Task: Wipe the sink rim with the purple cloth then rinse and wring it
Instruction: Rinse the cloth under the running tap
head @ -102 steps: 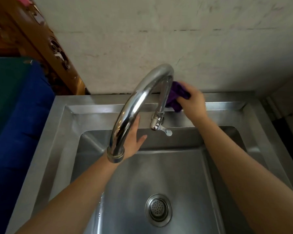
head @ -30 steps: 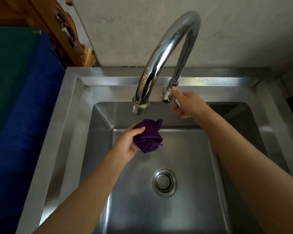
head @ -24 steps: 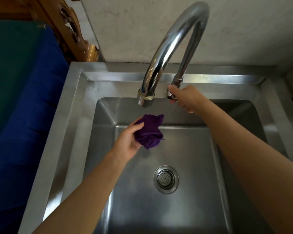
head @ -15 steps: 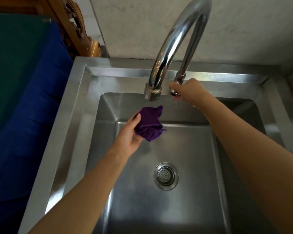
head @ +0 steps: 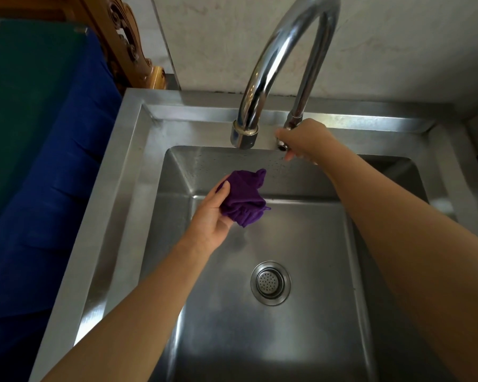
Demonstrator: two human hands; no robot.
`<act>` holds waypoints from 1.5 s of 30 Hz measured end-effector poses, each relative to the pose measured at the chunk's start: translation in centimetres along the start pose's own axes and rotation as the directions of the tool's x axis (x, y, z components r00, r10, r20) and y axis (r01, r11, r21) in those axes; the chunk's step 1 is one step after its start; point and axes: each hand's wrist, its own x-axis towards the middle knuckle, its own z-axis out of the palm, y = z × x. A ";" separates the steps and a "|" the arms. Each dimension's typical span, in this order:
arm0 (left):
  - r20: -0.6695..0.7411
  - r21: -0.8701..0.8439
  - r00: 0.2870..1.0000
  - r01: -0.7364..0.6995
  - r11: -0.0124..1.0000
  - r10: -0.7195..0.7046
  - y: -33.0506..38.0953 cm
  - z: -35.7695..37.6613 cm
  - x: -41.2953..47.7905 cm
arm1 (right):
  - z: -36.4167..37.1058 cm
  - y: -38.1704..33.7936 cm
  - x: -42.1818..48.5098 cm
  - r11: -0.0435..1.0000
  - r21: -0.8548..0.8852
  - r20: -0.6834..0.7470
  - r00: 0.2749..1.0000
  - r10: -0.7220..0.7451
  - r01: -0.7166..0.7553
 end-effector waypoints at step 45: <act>-0.168 0.057 0.985 0.055 0.997 -0.045 -2.3 0.5 0.7 | 8.2 5.7 -8.5 0.793 0.586 0.230 0.973 0.036 -0.168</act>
